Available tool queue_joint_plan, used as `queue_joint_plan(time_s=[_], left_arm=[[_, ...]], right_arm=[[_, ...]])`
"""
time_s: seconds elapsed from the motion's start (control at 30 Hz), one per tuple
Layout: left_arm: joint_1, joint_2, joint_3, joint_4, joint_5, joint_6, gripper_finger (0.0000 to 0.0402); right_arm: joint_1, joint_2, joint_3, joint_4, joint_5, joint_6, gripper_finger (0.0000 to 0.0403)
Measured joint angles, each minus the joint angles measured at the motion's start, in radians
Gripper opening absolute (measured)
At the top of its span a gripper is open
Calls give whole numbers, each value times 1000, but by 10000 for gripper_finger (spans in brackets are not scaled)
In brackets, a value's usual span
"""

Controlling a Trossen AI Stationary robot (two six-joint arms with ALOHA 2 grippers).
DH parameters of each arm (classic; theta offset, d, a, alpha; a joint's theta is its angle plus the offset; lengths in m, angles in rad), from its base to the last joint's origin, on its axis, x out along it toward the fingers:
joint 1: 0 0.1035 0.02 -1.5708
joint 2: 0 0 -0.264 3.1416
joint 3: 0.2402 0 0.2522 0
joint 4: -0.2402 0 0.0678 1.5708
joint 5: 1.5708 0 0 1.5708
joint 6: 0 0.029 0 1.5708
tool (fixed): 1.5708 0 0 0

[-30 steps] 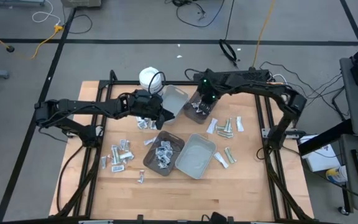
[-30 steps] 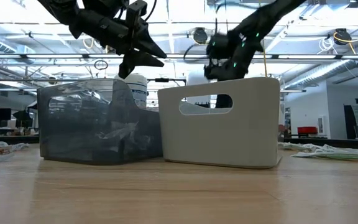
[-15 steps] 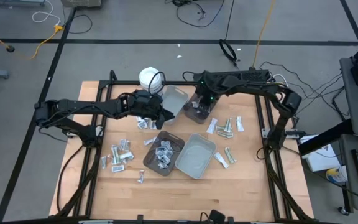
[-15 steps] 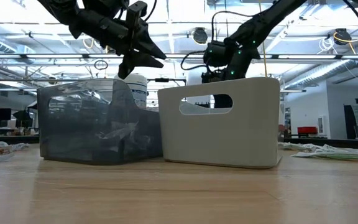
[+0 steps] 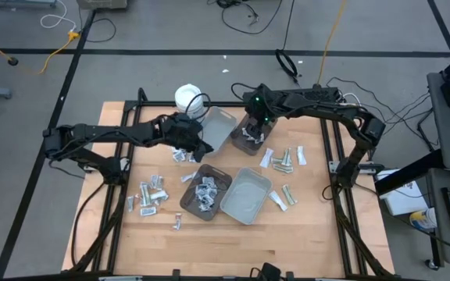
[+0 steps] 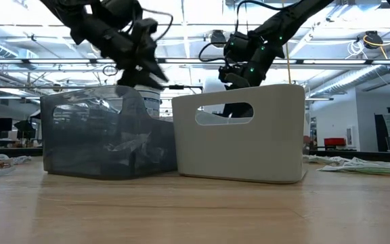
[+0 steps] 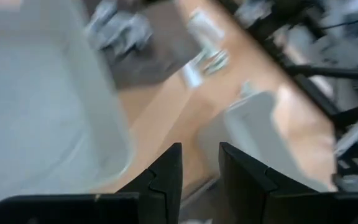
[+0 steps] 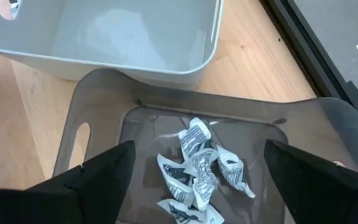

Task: Pick & Place First Aid Supplies
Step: Put the black towelette pack into the top black bin

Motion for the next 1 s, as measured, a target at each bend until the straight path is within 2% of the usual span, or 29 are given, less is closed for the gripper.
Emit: queue_joint_plan(time_s=[0.23, 0.37, 0.5, 0.67, 0.87, 1.0], left_arm=[[50, -9, 49, -322, 8, -13, 108], [75, -9, 121, -565, -59, 43, 108], [103, -10, 183, -708, -111, 98, 108], [125, -9, 198, -751, -115, 154, 108], [111, 53, 196, -907, -239, 239, 108], [100, 102, 197, -876, -276, 267, 108]], right_arm=[[0, 0, 0, 4, 0, -1, 349], [0, 0, 0, 3, 0, -5, 349], [0, 0, 0, 3, -1, -4, 350], [0, 0, 0, 5, -1, -4, 350], [0, 0, 0, 13, -1, -3, 350], [0, 0, 0, 24, -1, -3, 350]])
